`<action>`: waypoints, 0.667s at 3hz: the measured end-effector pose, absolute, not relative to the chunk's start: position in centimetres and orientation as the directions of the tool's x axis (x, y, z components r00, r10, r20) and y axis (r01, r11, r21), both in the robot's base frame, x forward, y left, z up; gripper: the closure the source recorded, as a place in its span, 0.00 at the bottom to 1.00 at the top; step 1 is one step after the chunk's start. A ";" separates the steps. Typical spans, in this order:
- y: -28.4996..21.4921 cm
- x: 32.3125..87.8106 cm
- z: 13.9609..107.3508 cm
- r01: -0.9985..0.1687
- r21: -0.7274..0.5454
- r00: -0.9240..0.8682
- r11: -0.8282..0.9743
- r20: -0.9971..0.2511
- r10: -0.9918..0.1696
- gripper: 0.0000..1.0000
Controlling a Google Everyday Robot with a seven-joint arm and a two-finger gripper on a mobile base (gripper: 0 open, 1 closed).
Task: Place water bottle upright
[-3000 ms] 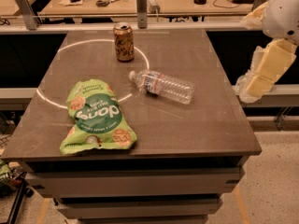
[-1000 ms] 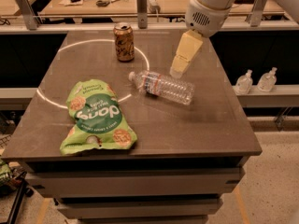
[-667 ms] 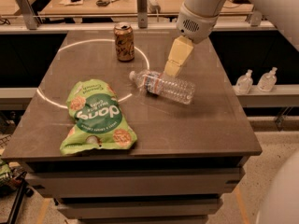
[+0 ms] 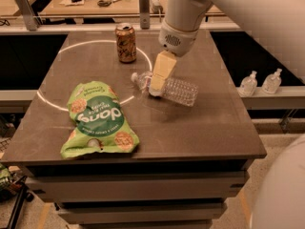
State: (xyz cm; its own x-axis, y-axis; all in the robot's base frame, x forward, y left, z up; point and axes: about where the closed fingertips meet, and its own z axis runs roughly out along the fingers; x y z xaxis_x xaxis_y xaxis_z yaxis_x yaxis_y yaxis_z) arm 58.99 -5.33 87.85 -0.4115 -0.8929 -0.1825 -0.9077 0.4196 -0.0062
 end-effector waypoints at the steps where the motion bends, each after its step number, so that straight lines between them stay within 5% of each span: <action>1: -4.2 59.2 86.2 -0.916 0.019 -0.396 0.400 -0.189 -0.898 0.00; 2: -4.1 59.7 84.5 -0.919 0.037 -0.392 0.393 -0.191 -0.900 0.00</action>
Offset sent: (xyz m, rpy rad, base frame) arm 0.0108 0.0115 -0.0500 0.0342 0.0571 0.0360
